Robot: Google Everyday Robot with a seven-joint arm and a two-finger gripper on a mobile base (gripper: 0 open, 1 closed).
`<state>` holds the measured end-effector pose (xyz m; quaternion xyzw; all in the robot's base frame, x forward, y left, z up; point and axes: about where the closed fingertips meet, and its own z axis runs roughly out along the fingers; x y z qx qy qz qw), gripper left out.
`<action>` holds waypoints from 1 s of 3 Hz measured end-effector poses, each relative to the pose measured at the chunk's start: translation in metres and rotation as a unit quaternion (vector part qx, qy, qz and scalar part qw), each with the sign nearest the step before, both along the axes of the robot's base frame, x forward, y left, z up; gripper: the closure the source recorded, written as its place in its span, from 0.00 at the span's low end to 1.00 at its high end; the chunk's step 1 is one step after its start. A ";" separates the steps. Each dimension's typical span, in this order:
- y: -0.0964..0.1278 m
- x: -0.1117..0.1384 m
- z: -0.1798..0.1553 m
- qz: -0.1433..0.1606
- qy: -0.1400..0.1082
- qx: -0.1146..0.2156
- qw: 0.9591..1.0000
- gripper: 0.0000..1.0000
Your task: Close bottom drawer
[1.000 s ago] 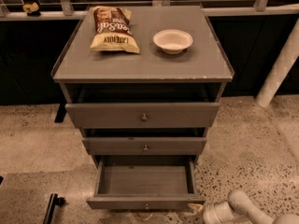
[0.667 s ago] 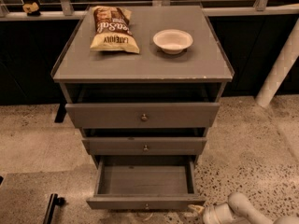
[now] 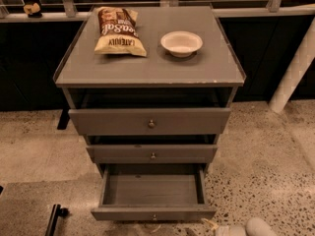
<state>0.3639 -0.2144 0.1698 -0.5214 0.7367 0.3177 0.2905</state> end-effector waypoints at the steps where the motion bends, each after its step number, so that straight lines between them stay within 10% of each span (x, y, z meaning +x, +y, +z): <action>1: 0.030 -0.020 0.021 -0.013 -0.018 -0.003 1.000 0.00; 2: 0.080 -0.048 0.024 0.007 -0.001 -0.003 1.000 0.00; 3: 0.080 -0.048 0.024 0.007 -0.001 -0.003 1.000 0.00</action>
Offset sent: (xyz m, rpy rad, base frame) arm -0.0617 0.1261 0.0315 -0.0300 0.0204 0.0638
